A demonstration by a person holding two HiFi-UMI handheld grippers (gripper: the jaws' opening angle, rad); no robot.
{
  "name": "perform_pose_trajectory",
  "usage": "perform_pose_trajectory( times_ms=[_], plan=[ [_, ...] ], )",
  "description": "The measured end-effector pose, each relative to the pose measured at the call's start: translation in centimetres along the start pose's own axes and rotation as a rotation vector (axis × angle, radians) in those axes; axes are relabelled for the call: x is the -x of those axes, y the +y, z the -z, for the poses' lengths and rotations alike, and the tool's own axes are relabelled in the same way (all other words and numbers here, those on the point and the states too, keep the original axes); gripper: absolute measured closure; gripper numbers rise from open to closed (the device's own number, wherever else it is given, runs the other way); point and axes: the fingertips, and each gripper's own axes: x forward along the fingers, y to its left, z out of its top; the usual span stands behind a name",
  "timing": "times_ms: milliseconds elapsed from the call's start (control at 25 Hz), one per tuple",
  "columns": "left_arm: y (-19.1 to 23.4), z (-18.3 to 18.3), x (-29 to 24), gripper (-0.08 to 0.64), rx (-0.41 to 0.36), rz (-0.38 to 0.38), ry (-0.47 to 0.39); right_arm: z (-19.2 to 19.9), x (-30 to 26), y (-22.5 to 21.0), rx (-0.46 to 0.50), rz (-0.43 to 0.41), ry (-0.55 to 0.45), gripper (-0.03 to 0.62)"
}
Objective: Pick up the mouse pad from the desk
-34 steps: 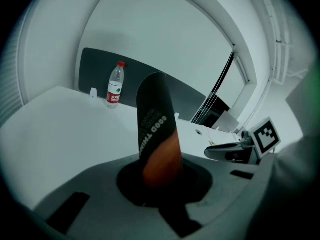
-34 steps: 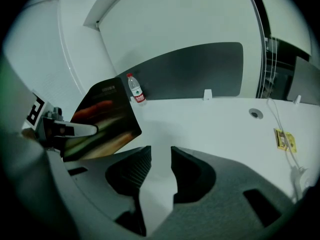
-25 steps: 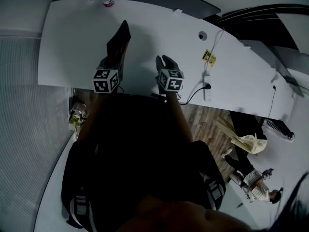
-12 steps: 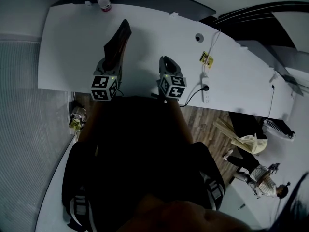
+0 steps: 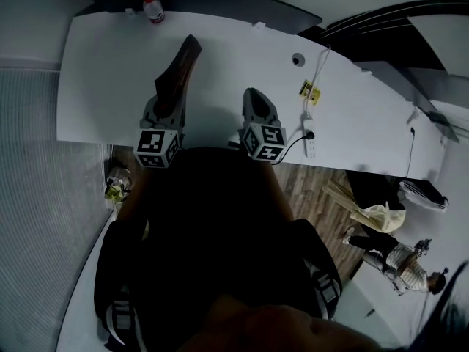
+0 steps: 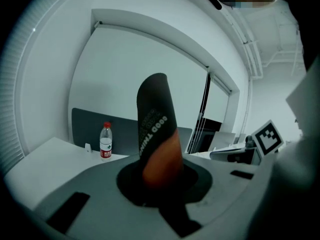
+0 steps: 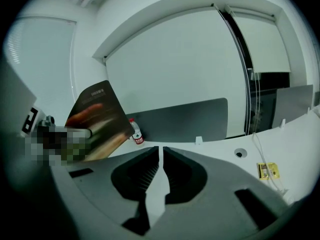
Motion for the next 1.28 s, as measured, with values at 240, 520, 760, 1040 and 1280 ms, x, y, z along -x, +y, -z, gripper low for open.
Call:
perform_pose_trajectory(
  times_ms=[240,520,760,1040,1280],
  plan=[
    [-0.9,-0.2,0.7,0.535,-0.018,0.009,0.003,-1.2,1.5,0.4,-0.005,-0.01,-0.038,0.578],
    [-1.0,-0.3,1.5,0.535,-0.014,-0.011,-0.029,-2.1,2.5,1.6,0.007,-0.017,-0.067,0.59],
    [-0.8,0.5,1.6,0.535,0.004,-0.012,-0.007,-2.3,2.9,2.2,0.016,-0.022,-0.083,0.589],
    [-1.2,1.1,1.5,0.535,0.001,-0.001,0.001,-2.3,3.2,2.3,0.013,-0.028,-0.089,0.591],
    [-1.3,1.5,1.5,0.535,-0.003,0.006,0.013,-2.1,3.4,2.3,0.024,-0.02,-0.078,0.591]
  ],
)
